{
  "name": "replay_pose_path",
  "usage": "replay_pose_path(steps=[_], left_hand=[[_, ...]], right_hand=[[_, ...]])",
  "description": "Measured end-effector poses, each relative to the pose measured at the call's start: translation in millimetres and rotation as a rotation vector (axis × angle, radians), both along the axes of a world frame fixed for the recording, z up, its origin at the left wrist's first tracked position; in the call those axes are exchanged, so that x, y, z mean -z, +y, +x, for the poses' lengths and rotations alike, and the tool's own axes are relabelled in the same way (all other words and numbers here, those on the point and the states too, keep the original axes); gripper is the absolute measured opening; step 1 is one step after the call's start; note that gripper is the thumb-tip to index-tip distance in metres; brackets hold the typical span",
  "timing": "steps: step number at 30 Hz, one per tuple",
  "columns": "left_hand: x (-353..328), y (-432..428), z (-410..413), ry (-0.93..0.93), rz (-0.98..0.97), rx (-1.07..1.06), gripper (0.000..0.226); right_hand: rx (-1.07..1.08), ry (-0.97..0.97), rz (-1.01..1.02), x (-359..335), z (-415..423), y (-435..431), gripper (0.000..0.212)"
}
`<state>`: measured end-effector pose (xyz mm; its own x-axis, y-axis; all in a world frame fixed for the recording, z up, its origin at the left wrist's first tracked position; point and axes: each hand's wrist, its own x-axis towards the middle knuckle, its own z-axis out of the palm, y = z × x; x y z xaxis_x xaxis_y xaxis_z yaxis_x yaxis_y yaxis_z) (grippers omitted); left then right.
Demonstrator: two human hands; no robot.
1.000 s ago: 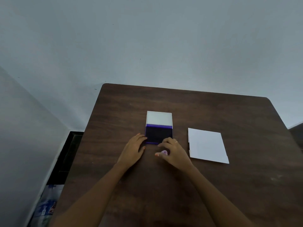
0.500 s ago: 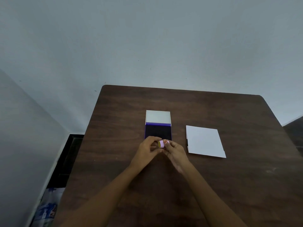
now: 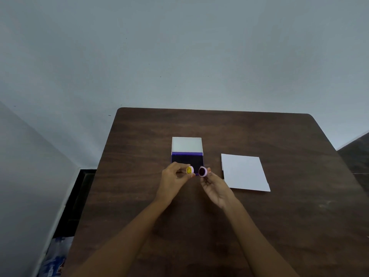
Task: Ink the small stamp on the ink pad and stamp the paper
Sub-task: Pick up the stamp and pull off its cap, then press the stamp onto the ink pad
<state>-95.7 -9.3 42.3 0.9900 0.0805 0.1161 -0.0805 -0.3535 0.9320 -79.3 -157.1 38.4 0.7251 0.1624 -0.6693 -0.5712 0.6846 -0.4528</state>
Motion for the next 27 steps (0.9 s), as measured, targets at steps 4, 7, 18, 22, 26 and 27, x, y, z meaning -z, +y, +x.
replay_pose_path(steps=[4,7,18,22,26,27], left_hand=[[15,10,-4,0.164,0.234,0.149,0.029],[26,11,-8,0.246,0.433,0.315,0.032],[37,0,-2,0.295,0.651,0.426,0.043],[39,10,-1,0.246,0.583,0.370,0.036],[37,28,5,0.142,0.485,0.196,0.025],[36,32,8,0.135,0.462,0.150,0.027]], right_hand=[[0.056,0.052,0.144,-1,2,-10,0.014],[0.066,0.051,0.214,-1,3,-13,0.027],[0.030,0.054,0.191,-2,11,-9,0.018],[0.017,0.027,0.112,-3,18,-6,0.013],[-0.051,-0.043,-0.131,-2,30,1,0.012],[-0.103,-0.081,-0.259,-2,33,4,0.012]])
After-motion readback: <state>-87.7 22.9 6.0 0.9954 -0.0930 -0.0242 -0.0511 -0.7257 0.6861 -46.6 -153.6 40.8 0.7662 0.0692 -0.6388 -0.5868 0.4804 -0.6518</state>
